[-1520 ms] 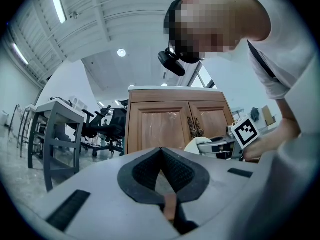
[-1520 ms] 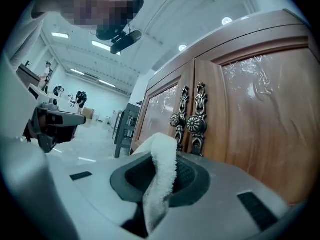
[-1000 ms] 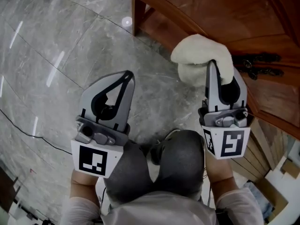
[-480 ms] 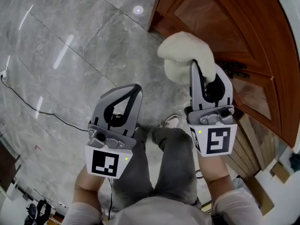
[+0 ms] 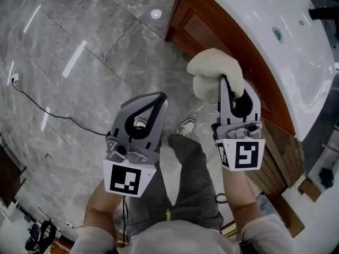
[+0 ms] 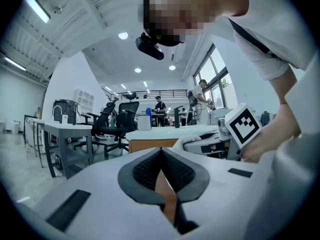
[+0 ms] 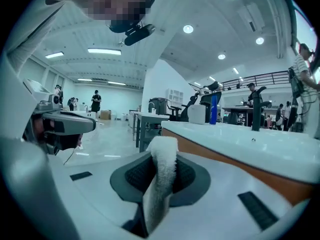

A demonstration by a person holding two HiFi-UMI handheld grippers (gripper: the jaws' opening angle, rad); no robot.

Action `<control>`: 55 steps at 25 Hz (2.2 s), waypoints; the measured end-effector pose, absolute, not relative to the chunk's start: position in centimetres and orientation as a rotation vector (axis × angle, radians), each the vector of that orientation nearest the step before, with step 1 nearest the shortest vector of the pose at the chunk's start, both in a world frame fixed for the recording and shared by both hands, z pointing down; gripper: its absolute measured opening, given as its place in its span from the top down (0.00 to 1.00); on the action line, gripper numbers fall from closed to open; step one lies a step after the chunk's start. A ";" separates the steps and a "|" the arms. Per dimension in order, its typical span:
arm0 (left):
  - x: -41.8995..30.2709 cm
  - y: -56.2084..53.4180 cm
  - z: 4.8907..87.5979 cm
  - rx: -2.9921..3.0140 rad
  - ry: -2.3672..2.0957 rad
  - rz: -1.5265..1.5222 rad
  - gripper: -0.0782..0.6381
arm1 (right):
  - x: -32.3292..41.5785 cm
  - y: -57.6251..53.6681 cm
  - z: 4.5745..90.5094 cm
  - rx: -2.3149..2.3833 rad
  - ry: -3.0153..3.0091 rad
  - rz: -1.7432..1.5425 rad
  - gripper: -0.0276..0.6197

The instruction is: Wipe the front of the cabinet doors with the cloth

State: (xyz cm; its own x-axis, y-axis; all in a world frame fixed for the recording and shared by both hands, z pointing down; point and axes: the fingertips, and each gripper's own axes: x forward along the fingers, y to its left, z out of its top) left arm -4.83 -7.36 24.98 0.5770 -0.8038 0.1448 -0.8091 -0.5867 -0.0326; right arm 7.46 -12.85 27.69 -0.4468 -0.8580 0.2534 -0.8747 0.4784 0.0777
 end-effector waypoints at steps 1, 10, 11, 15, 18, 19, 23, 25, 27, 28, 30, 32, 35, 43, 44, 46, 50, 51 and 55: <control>-4.7 -7.2 23.3 2.754 -1.412 0.226 0.87 | 7.9 -12.7 26.2 1.491 -2.463 0.101 0.84; -3.7 -5.9 8.5 2.755 -1.416 0.226 0.87 | 11.4 -12.3 10.8 1.582 -2.423 0.109 0.84; -3.5 -5.8 7.0 2.755 -1.419 0.216 0.87 | 11.9 -12.2 9.3 1.592 -2.416 0.105 0.84; -2.8 -5.4 1.6 2.766 -1.426 0.195 0.87 | 14.1 -11.6 3.8 1.649 -2.390 0.118 0.84; -2.3 -5.0 -2.5 2.772 -1.441 0.177 0.87 | 16.0 -10.9 -0.2 1.706 -2.385 0.152 0.84; -2.1 -4.9 -3.9 2.775 -1.447 0.172 0.87 | 16.6 -10.6 -1.5 1.728 -2.383 0.161 0.84; -1.2 -3.8 -9.6 2.811 -1.469 0.158 0.87 | 18.9 -9.3 -7.0 1.792 -2.371 0.150 0.84; -0.8 -3.2 -12.6 2.819 -1.490 0.117 0.87 | 19.7 -8.6 -10.1 1.810 -2.381 0.112 0.84; -0.5 -2.7 -15.4 2.827 -1.513 0.071 0.87 | 20.2 -7.9 -13.1 1.822 -2.400 0.065 0.84; -0.4 -2.5 -16.6 2.826 -1.525 0.045 0.87 | 20.4 -7.5 -14.4 1.822 -2.411 0.039 0.84; -0.4 -2.1 -18.7 2.818 -1.549 -0.001 0.87 | 20.5 -6.9 -16.9 1.812 -2.436 -0.011 0.84; -0.5 -1.7 -20.7 2.819 -1.572 -0.032 0.87 | 20.3 -6.3 -19.1 1.797 -2.465 -0.053 0.84; -0.7 -1.0 -23.6 2.836 -1.606 -0.074 0.87 | 19.3 -4.9 -22.5 1.750 -2.518 -0.134 0.84; -2.1 1.6 -29.3 2.885 -1.668 -0.166 0.87 | 17.4 -0.2 -30.0 1.675 -2.668 -0.267 0.84; -2.3 1.9 -29.7 2.885 -1.679 -0.172 0.87 | 17.3 0.4 -30.5 1.665 -2.679 -0.279 0.84; -3.1 2.5 -30.4 2.876 -1.710 -0.184 0.87 | 17.2 1.6 -31.5 1.655 -2.698 -0.300 0.84; -4.5 3.7 -32.3 2.889 -1.778 -0.208 0.87 | 16.7 4.1 -32.8 1.637 -2.759 -0.287 0.84; -4.7 3.9 -32.4 2.887 -1.782 -0.208 0.87 | 16.6 4.6 -32.9 1.628 -2.773 -0.277 0.84; -4.6 4.1 -32.8 2.897 -1.778 -0.208 0.87 | 16.2 5.6 -33.0 1.605 -2.788 -0.278 0.84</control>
